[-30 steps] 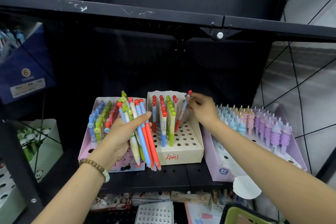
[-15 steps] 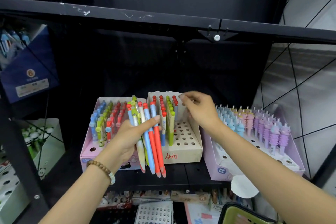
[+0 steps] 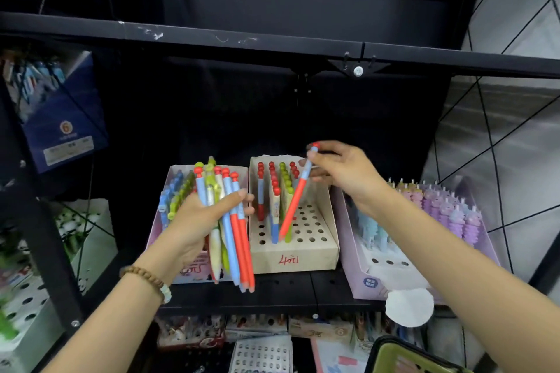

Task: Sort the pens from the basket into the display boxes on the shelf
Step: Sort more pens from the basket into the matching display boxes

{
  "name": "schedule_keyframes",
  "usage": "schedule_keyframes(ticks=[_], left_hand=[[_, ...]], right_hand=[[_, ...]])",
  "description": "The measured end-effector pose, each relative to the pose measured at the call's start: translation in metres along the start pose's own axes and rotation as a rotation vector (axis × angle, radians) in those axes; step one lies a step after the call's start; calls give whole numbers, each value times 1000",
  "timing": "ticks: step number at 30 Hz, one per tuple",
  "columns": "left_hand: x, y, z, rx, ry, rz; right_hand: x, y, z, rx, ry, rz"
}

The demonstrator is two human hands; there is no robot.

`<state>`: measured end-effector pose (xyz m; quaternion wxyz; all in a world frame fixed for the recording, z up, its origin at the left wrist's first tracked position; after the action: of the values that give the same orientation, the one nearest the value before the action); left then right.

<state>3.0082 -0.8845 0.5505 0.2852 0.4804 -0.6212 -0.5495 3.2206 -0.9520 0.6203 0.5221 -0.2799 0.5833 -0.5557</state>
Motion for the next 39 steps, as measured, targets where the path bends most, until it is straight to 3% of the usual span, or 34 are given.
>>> schedule_keyframes(ticks=[8, 13, 16, 22, 32, 39], left_hand=[[-3, 4, 19, 87, 49, 28], [-3, 5, 16, 108, 56, 9], [-3, 5, 15, 114, 60, 9], [-3, 4, 16, 95, 57, 3], [-3, 4, 15, 109, 52, -3], [-5, 4, 15, 115, 56, -3]], right_hand=[[-12, -2, -24, -31, -3, 111], [-24, 6, -47, 213, -35, 193], [-32, 12, -51, 381, -57, 165], [-38, 18, -57, 495, -62, 153], [-46, 15, -58, 456, 103, 268], [-48, 30, -62, 615, 32, 177]])
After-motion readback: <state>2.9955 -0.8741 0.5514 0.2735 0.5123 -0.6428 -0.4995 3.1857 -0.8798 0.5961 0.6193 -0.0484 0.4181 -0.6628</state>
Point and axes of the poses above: each hand's wrist, its own x-axis away from the middle knuckle, its own z-axis out of the back of the hand, y = z × x, the point moved 3 cm from there along -x, towards the middle knuckle, and after that the axes turned 3 degrees about x, right-handed, at the moved point
